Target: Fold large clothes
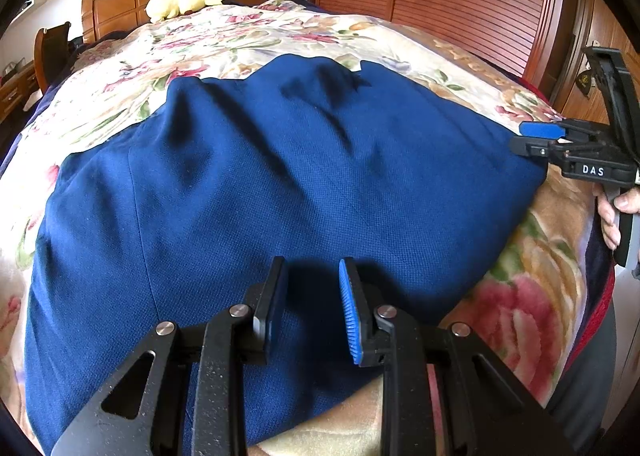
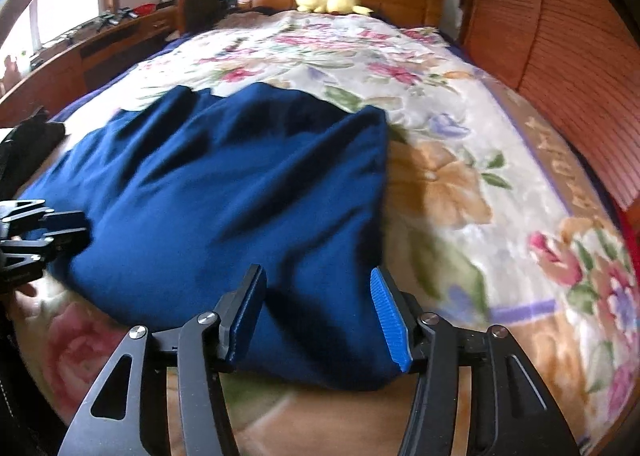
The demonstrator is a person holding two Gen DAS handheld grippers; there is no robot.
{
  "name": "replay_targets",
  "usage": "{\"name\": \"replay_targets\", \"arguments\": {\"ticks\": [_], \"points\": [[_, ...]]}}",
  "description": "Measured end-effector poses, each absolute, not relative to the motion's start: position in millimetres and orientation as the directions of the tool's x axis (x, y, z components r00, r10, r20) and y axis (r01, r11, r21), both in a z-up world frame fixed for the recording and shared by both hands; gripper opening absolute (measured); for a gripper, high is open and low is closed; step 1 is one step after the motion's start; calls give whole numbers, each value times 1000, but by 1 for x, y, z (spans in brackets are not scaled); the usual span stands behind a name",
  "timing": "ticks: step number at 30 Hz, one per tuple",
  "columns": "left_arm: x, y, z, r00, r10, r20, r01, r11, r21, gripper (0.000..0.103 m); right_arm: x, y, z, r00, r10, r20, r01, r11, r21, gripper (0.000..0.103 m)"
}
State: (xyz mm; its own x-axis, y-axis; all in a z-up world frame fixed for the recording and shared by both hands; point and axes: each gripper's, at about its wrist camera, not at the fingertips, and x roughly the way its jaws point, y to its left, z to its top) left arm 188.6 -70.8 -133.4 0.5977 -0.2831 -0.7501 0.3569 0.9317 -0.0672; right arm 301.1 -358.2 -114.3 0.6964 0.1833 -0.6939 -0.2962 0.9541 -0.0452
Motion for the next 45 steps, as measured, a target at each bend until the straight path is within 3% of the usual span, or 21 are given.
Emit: {"name": "replay_targets", "arguments": {"ticks": [9, 19, 20, 21, 24, 27, 35, 45], "points": [[189, -71, -134, 598, -281, -751, 357, 932, -65, 27, 316, -373, -137, 624, 214, -752, -243, 967, 73, 75], [189, -72, -134, 597, -278, -752, 357, 932, -60, 27, 331, -369, -158, 565, 285, -774, -272, 950, 151, 76], [189, -72, -134, 598, -277, -752, 358, 932, -59, 27, 331, -368, -159, 558, 297, -775, -280, 946, 161, 68], [188, -70, -134, 599, -279, -751, 358, 932, -60, 27, 334, -368, -159, 539, 330, -775, -302, 935, 188, 52], [187, -67, -131, 599, -282, -750, 359, 931, -64, 27, 337, -367, -156, 517, 365, -774, -324, 920, 218, 33], [181, -59, -126, 606, -285, -743, 355, 932, -69, 27, 337, -369, -140, 532, 373, -760, -338, 917, 214, 23], [147, -8, -95, 672, -278, -687, 311, 947, -79, 28, 323, -340, -41, 631, 454, -629, -453, 874, 176, 20], [98, 84, -69, 757, -215, -617, 188, 976, -109, 28, 292, -171, 29, 563, 585, -584, -715, 699, 11, 19]]}}
